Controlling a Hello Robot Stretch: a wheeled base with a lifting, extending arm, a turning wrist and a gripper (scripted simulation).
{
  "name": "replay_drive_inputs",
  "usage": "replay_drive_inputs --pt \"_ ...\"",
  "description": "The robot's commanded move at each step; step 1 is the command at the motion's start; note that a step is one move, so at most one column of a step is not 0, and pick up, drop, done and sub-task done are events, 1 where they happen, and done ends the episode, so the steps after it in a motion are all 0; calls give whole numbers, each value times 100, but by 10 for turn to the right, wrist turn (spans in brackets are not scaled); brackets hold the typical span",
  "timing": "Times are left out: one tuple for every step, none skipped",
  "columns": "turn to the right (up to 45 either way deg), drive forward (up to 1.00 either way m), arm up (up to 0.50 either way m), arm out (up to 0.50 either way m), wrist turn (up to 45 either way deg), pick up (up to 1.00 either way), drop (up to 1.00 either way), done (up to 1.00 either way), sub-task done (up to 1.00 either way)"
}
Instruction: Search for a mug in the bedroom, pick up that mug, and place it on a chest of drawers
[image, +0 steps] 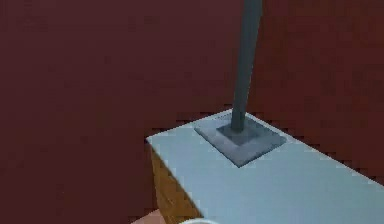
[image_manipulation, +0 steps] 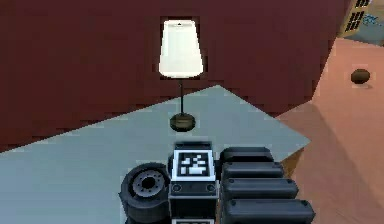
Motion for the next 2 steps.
replay_drive_inputs --pt "0 20 0 0 0 0 0 0 0" --pt "450 0 0 0 0 0 0 0 0"
